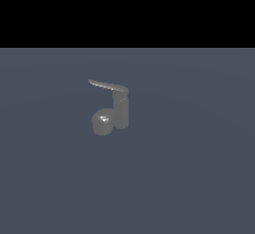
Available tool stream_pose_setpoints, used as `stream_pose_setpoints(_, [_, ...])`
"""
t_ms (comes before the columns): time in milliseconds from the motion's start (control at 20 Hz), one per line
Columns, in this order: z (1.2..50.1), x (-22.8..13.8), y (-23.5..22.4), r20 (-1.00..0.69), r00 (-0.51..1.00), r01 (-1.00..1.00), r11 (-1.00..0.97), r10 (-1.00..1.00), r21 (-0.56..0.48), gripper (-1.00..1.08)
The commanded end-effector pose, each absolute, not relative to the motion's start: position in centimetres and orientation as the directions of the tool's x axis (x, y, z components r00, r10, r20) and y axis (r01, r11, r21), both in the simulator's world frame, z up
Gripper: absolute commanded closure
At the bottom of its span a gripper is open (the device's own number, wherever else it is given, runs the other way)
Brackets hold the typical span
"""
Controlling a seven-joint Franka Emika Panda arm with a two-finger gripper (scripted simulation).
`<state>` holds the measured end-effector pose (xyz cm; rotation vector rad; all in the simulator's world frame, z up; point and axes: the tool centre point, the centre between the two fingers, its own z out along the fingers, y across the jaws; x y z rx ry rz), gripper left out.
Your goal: Turn on the faucet by rotating a designated handle.
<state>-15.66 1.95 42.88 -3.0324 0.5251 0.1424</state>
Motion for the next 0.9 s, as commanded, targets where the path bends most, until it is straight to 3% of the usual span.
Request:
stream_pose_setpoints(0, [42.1,-14.1,2.4,-0.109,0.914,-0.398,-0.916,-0.391,-0.050,1.08])
stream_pose_setpoints(850, [34.9,-4.5,5.5,-0.146,0.648,-0.758,-0.652,-0.747,-0.027,1.08])
